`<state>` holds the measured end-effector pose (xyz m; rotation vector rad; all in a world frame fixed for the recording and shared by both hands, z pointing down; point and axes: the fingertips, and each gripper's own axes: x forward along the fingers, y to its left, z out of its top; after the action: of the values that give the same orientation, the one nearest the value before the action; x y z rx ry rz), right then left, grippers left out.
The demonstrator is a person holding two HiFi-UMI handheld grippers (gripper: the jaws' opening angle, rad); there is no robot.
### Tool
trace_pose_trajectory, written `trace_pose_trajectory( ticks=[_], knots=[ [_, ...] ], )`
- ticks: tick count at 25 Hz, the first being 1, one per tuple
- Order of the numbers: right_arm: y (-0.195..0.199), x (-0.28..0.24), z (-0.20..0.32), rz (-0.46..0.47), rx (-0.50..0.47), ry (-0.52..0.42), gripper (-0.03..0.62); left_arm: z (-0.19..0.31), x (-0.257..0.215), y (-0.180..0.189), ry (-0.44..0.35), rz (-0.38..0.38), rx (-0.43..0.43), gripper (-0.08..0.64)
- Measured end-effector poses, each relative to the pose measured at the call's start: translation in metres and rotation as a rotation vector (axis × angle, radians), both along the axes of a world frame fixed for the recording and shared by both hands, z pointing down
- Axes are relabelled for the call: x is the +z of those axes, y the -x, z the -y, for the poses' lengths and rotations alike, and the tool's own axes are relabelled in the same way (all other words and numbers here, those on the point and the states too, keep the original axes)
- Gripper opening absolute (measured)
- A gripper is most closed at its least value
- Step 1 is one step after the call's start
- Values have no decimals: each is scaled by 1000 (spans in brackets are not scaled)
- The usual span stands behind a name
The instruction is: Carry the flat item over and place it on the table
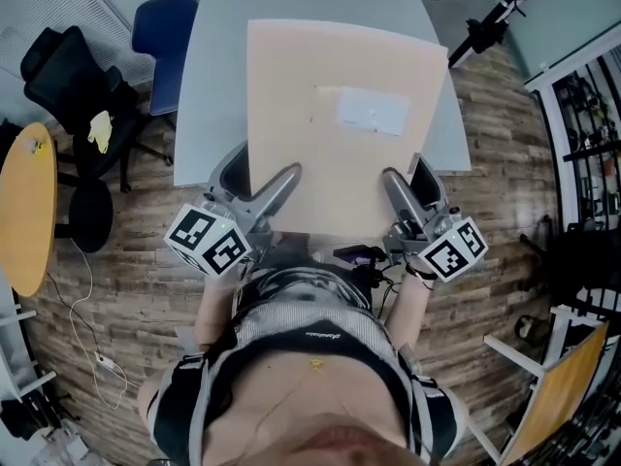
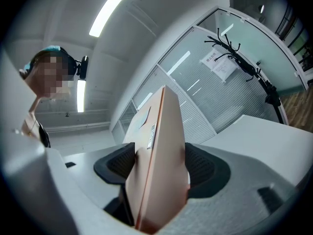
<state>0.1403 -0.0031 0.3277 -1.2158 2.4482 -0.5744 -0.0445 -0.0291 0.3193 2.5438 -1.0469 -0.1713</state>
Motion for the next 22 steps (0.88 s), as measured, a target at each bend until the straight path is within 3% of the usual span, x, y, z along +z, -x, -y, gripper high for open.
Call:
trace_pose_trajectory(
  ticks=[22],
  knots=[
    [14,15,151,1,15,27,301,156,17,14,15,-10,21,371]
  ],
)
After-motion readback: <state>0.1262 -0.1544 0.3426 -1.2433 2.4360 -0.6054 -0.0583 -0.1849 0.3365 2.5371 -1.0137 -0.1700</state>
